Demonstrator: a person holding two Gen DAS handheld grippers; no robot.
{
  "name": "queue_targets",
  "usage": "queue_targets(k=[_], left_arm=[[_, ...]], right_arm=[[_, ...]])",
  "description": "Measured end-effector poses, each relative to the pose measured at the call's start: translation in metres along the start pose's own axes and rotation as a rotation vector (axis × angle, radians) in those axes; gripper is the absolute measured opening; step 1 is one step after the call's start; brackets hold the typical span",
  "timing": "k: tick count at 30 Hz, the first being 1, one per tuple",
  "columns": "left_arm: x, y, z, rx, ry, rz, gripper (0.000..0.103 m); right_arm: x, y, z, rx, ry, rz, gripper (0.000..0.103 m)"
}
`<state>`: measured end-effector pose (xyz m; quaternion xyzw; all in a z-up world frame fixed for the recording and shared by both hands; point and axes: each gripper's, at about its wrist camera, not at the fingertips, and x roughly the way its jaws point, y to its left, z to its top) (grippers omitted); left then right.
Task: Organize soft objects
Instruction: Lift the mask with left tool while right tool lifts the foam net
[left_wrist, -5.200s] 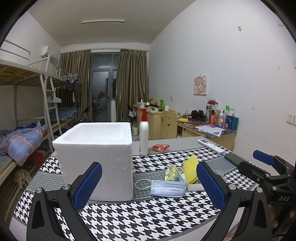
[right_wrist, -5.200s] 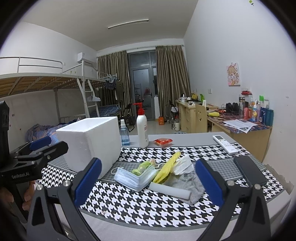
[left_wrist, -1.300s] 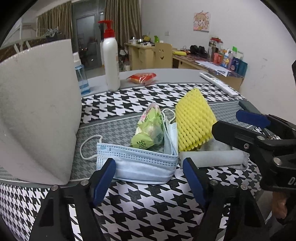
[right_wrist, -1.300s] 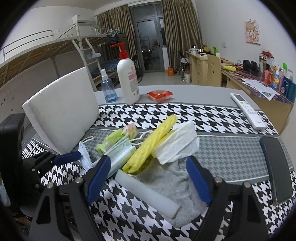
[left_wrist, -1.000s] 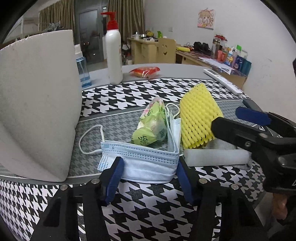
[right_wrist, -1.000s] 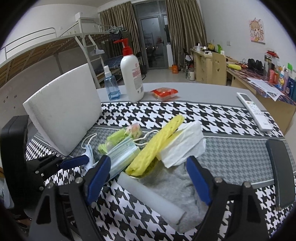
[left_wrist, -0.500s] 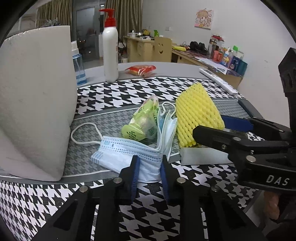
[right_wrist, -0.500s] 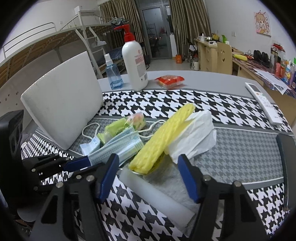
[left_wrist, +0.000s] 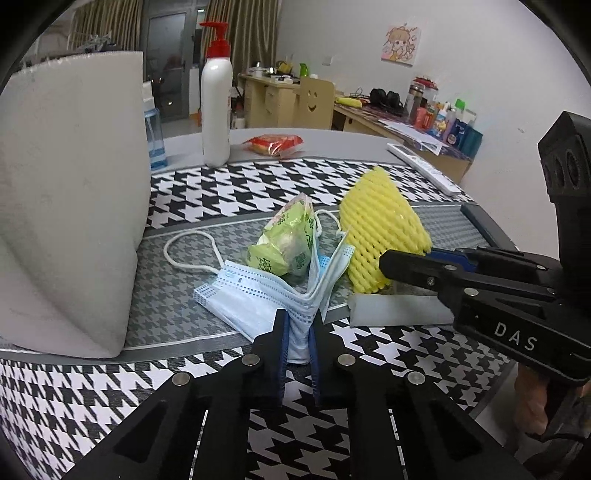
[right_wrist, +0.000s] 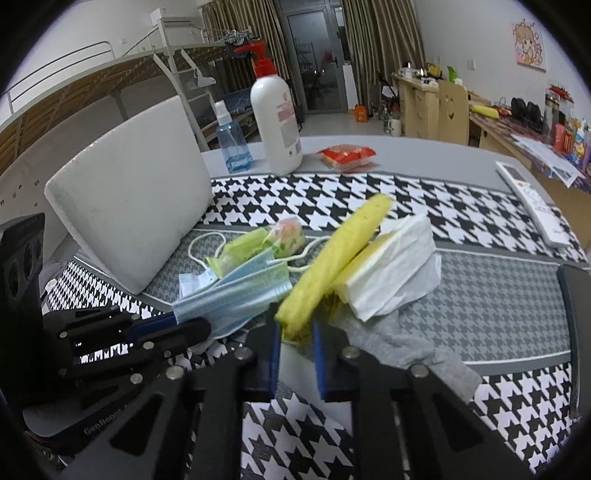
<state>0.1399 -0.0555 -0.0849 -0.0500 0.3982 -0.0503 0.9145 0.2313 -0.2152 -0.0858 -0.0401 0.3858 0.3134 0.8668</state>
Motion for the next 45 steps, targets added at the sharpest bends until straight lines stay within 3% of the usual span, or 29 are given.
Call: queue_targets(k=[19,45], left_arm=[[-0.051,-0.002,0.009,0.059,-0.153,0.025,0.011],[-0.096,0.001,0.044,0.125,-0.339,0.045,0.011]], right_arm=[[-0.051,0.013,0.006,-0.02,-0.156,-0.029,0.015],[-0.087,0.023,0.012,-0.038,-0.293,-0.073,0.015]])
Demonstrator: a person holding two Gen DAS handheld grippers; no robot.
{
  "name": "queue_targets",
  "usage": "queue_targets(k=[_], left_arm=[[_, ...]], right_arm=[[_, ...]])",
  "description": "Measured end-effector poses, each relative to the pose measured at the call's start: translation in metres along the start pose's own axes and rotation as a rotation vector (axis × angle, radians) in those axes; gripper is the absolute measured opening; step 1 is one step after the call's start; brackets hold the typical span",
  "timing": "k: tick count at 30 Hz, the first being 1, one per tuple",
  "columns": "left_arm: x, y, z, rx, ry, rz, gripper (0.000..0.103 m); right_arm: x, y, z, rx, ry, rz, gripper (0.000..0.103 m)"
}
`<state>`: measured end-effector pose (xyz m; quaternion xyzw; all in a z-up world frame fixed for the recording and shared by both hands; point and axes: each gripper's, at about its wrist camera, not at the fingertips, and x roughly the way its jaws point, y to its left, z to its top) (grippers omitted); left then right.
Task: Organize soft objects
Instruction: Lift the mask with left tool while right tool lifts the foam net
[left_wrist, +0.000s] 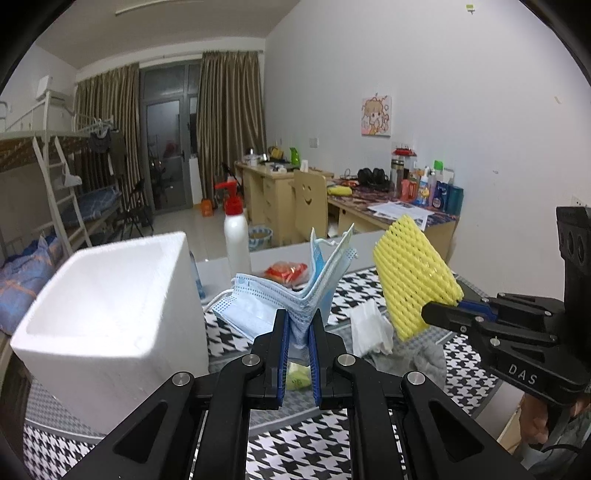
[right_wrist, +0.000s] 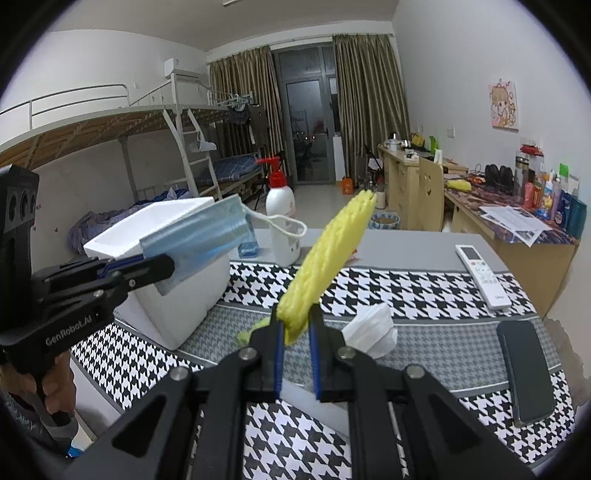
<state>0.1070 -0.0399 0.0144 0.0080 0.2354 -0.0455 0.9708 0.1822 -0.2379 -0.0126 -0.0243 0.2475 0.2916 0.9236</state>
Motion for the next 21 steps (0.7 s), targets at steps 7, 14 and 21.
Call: queue_targets(k=[7,14,21], left_arm=[[-0.004,0.008,0.011,-0.006,-0.033,0.012,0.011],[-0.012,0.014,0.019,-0.003,-0.082,0.023,0.011],[-0.015,0.019,0.028,0.002,-0.108,0.051,0.011]], right_arm=[[-0.002,0.008,0.012,-0.022,-0.035,0.002,0.016],[-0.005,0.02,0.026,-0.047,-0.067,0.014,0.016],[-0.004,0.022,0.041,-0.03,-0.097,0.015,0.016]])
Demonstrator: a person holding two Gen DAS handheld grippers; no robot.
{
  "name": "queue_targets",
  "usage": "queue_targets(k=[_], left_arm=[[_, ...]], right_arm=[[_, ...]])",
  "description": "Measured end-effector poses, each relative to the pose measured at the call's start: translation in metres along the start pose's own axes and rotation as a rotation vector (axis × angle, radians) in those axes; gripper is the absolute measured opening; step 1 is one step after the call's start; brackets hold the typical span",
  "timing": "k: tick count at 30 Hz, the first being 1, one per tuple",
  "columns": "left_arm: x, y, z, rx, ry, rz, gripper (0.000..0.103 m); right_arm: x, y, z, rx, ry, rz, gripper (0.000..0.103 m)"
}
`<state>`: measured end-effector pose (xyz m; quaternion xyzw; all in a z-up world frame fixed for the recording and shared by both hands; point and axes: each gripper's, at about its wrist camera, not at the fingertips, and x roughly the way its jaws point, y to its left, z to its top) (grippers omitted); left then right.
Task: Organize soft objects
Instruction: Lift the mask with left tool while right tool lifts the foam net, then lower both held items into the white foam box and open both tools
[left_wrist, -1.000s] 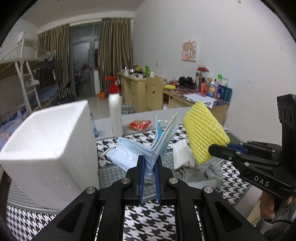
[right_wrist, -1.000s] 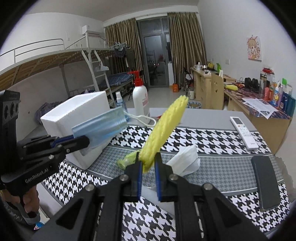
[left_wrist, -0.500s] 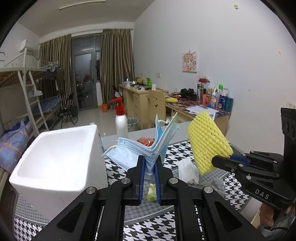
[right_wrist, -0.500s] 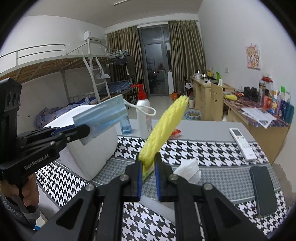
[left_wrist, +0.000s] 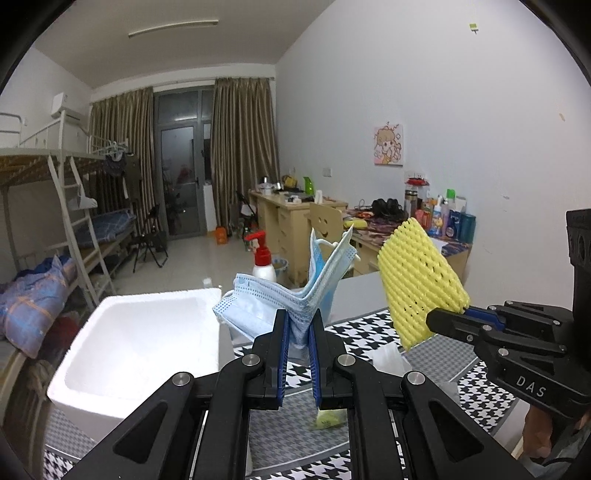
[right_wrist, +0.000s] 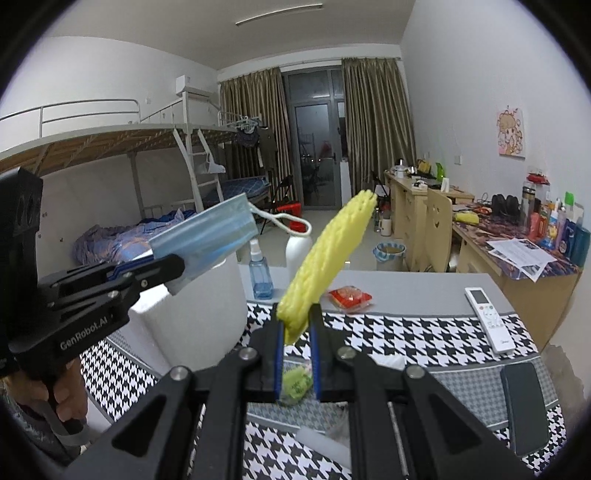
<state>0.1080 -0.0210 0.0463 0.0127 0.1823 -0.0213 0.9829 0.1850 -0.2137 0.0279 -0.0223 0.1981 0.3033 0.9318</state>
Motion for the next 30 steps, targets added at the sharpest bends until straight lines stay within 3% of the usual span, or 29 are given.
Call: queue_targets(k=[12,30], left_arm=[[-0.011,0.006,0.009,0.013,-0.052,0.008,0.011],[-0.017,0.036,0.017,-0.013,-0.089,0.114,0.011]], right_arm=[[0.003,0.013,0.012,-0.021,-0.019,0.02,0.016],[0.015,0.044,0.029,-0.05,-0.048,0.102,0.016]])
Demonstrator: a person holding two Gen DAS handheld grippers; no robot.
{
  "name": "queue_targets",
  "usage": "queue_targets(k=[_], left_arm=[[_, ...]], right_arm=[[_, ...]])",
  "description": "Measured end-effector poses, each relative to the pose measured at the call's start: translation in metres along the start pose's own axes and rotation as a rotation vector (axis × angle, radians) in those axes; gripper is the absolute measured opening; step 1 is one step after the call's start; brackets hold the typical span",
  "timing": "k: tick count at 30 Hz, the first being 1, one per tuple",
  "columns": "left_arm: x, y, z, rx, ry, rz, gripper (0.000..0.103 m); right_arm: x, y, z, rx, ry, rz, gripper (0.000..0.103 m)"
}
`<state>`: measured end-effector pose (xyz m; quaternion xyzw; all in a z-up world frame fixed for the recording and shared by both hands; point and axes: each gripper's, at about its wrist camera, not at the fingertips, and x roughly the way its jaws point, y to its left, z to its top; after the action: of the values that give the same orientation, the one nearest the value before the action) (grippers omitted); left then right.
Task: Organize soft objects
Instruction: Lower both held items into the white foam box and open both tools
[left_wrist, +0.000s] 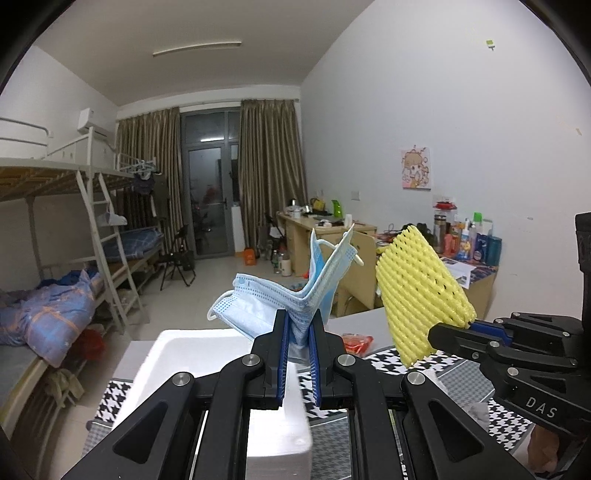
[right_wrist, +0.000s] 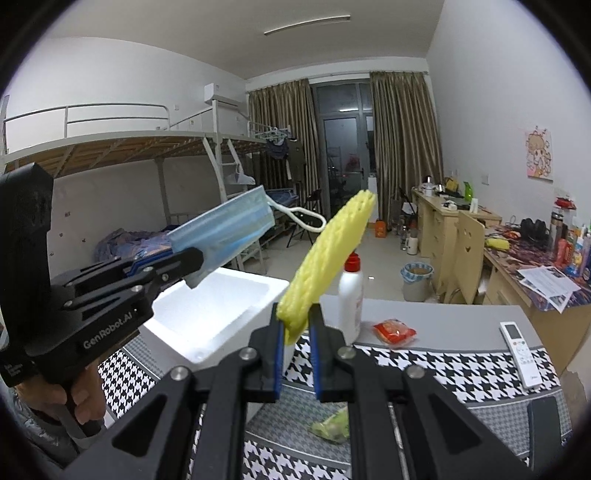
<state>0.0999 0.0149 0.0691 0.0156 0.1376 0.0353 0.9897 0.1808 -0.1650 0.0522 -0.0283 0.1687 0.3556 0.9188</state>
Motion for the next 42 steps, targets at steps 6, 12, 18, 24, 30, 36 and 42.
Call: queue_targets(k=[6,12,18,24,30,36,42], left_arm=[[0.0,0.013,0.002,-0.017,-0.003,0.047,0.011],[0.003,0.027,0.001,-0.035,0.007,0.09,0.011],[0.011,0.039,-0.001,-0.051,0.034,0.127,0.011],[0.02,0.051,-0.006,-0.079,0.073,0.133,0.011],[0.025,0.061,-0.014,-0.097,0.112,0.149,0.016],[0.023,0.067,-0.017,-0.111,0.118,0.161,0.07],[0.016,0.076,-0.018,-0.125,0.101,0.17,0.081]], right_arm=[[0.009,0.009,0.004,-0.011,0.009,0.035,0.016],[0.019,0.019,0.006,-0.029,0.021,0.064,0.016],[0.027,0.026,0.005,-0.045,0.033,0.084,0.016],[0.035,0.033,0.004,-0.053,0.056,0.09,0.016],[0.043,0.042,0.003,-0.061,0.07,0.091,0.016],[0.047,0.048,0.005,-0.065,0.077,0.08,0.016],[0.049,0.057,0.007,-0.078,0.078,0.08,0.016]])
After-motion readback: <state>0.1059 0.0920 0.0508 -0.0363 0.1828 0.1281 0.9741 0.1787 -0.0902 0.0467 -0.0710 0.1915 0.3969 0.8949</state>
